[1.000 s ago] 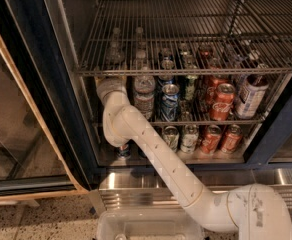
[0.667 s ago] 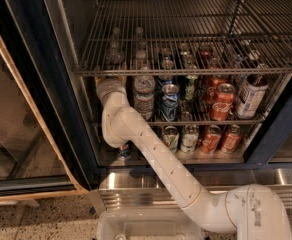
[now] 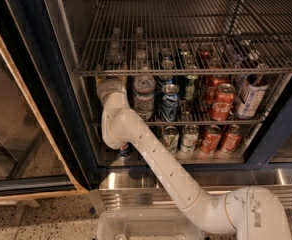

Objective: Pick water bottle from middle shelf of fridge

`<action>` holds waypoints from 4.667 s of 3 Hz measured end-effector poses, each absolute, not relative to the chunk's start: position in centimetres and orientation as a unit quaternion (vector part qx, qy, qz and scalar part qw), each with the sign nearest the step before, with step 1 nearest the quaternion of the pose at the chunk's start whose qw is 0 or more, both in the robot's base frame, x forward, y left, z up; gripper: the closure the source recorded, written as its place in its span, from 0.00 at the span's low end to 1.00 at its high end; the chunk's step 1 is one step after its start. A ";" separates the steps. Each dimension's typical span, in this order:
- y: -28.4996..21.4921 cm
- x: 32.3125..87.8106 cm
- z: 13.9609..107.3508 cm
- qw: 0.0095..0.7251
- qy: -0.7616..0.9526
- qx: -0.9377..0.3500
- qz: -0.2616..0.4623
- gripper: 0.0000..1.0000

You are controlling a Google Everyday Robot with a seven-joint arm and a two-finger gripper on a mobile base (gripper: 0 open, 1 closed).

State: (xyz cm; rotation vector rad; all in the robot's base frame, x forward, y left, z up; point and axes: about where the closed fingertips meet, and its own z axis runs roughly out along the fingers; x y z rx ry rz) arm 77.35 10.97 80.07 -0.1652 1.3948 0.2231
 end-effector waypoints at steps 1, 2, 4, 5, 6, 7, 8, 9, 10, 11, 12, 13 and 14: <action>11.0 77.3 80.1 0.758 0.640 -0.076 0.102 0.25; 11.0 77.3 80.1 0.758 0.640 -0.076 0.102 0.31; 10.3 77.7 80.6 0.765 0.634 -0.065 0.093 0.31; 10.2 77.7 80.6 0.765 0.634 -0.064 0.092 0.20; 10.2 77.4 80.5 0.765 0.635 -0.062 0.092 0.13; 10.2 77.2 80.4 0.764 0.636 -0.061 0.092 0.12; 10.1 77.4 80.2 0.762 0.638 -0.060 0.090 0.22; 9.9 77.9 80.2 0.760 0.641 -0.058 0.087 0.22; 9.8 78.5 80.1 0.757 0.646 -0.057 0.083 0.22; 9.8 79.1 79.9 0.753 0.650 -0.060 0.082 0.21; 10.1 79.5 79.5 0.746 0.657 -0.065 0.083 0.21; 10.0 81.2 78.5 0.734 0.672 -0.064 0.077 0.22; 9.8 81.5 78.3 0.731 0.675 -0.063 0.079 0.22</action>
Offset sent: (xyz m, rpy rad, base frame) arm 0.0000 0.0000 0.0000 0.0000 0.0000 0.0000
